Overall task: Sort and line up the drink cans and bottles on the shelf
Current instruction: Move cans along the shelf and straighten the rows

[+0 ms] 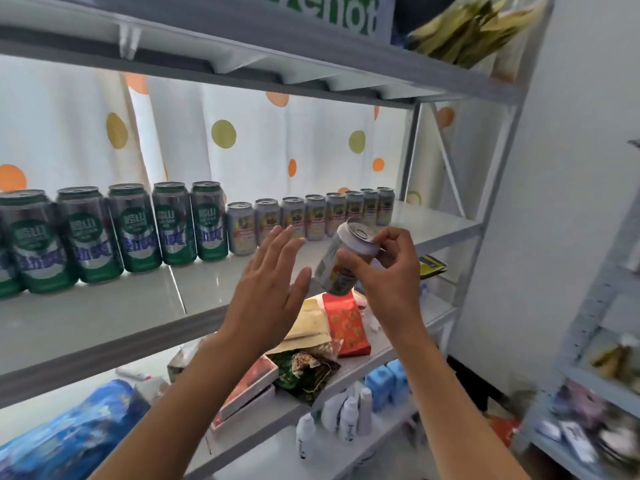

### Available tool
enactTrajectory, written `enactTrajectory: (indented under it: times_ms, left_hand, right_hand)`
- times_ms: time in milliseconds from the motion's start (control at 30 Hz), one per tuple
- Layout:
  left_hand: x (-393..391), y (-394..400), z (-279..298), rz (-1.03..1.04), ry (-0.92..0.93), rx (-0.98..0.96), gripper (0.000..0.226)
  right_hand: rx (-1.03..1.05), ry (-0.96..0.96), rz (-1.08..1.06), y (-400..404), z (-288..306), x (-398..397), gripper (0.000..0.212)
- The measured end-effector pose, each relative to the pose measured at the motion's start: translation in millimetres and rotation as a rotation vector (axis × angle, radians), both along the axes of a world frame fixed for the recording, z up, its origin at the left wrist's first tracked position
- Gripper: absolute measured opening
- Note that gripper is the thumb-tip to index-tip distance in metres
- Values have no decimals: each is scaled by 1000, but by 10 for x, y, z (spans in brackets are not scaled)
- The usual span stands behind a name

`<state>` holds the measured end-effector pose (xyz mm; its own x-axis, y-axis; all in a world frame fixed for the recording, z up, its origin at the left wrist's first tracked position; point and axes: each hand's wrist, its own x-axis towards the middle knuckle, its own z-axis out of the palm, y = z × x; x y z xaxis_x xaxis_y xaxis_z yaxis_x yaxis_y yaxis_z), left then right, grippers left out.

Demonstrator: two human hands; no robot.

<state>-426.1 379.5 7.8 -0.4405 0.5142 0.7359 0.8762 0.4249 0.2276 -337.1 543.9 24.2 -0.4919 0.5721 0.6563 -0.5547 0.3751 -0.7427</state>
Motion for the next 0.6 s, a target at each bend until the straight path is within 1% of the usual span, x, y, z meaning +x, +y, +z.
enactTrajectory:
  times_ms: [67,233,467,600]
  left_hand:
    - [44,160,-73,3,-34,-2,52]
    - [42,493,-162,-8,-100,-15,57]
    - [-165,921,-88,18,-105,-13,47]
    - [-356,1193,-94,35,-136,-37,50]
  right_hand:
    - [-1,26,-10,153,-21,21,45]
    - [-15,15,-28,433,-67,6,46]
    - [-2,-13,-34,812,-78,-201,46]
    - [8,-30,-62,1048,-86,-407,46]
